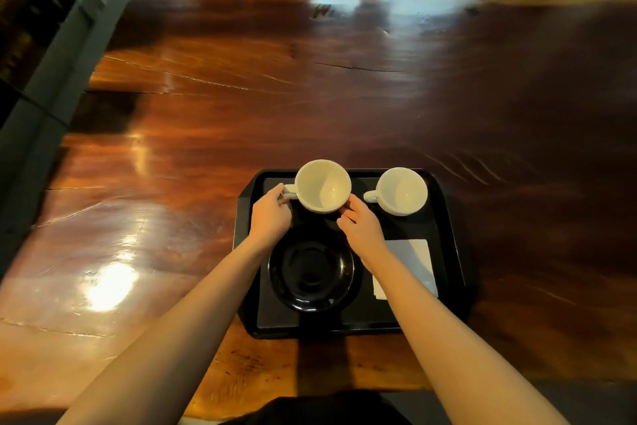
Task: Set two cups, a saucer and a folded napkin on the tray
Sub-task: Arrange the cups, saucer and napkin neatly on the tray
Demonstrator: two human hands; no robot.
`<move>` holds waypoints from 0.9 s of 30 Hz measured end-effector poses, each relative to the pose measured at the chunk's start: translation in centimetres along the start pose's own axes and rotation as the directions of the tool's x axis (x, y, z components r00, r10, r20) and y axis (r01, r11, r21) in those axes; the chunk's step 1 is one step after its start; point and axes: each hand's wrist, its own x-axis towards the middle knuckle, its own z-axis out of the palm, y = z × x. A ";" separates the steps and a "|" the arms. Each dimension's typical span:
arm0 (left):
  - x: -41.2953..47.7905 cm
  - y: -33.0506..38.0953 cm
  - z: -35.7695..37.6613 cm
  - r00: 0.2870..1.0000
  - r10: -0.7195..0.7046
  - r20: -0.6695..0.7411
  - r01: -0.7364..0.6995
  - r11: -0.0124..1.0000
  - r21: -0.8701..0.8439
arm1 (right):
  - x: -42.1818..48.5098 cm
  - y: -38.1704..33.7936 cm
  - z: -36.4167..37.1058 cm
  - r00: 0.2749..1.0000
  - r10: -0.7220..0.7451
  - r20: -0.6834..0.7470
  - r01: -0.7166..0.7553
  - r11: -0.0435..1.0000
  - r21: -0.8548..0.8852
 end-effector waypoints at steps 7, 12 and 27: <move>-0.2 0.1 0.7 0.999 -0.009 0.043 0.010 0.999 -0.031 | 0.0 0.3 -1.4 1.000 0.019 -0.002 -0.019 0.999 -0.041; -2.6 -2.7 0.4 0.989 0.141 0.054 -0.150 0.953 0.263 | -3.0 3.8 -3.1 0.989 -0.113 -0.093 0.080 0.949 -0.305; -4.2 -7.4 4.0 0.942 0.312 -0.125 -0.267 0.921 0.284 | -4.9 10.4 -5.5 0.976 -0.096 -0.196 -0.084 0.663 -0.744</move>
